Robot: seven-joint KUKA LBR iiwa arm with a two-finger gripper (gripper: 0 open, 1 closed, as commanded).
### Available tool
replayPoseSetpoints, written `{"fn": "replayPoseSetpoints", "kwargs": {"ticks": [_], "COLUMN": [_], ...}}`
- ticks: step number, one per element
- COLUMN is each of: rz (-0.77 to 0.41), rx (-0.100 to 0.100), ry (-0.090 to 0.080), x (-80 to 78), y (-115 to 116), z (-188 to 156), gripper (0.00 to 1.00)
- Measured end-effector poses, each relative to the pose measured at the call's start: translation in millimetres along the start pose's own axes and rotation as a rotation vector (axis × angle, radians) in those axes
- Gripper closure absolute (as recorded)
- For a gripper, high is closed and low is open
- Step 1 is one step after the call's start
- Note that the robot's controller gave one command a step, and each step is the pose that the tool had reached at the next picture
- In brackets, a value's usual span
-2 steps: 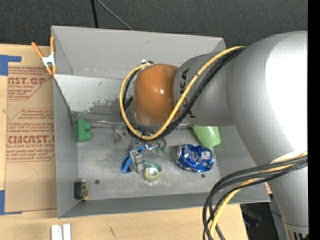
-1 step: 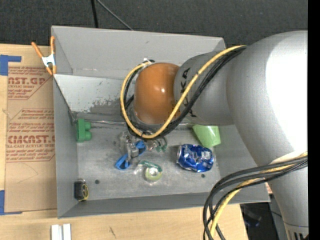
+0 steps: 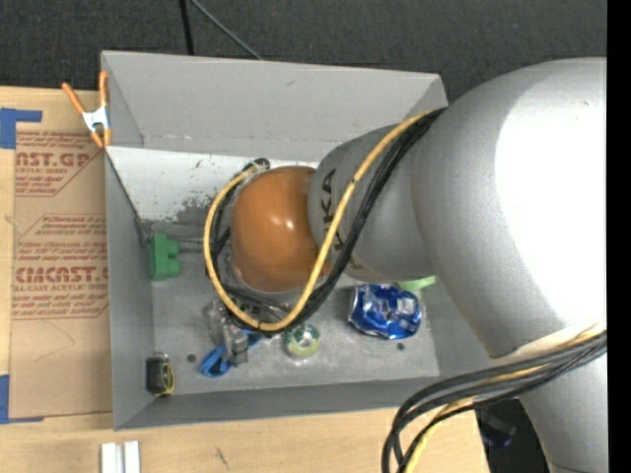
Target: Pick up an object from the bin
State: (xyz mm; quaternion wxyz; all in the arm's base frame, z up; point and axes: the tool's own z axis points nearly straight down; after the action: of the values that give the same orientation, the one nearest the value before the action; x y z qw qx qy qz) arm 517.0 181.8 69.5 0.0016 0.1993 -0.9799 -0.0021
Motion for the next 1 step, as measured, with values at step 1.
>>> {"fn": "replayPoseSetpoints", "kwargs": {"ticks": [1], "rz": [0.007], "rx": [0.003], "ry": [-0.004], "x": [-1.7], "y": [-4.8], "z": [-0.4], "gripper": [0.00]}}
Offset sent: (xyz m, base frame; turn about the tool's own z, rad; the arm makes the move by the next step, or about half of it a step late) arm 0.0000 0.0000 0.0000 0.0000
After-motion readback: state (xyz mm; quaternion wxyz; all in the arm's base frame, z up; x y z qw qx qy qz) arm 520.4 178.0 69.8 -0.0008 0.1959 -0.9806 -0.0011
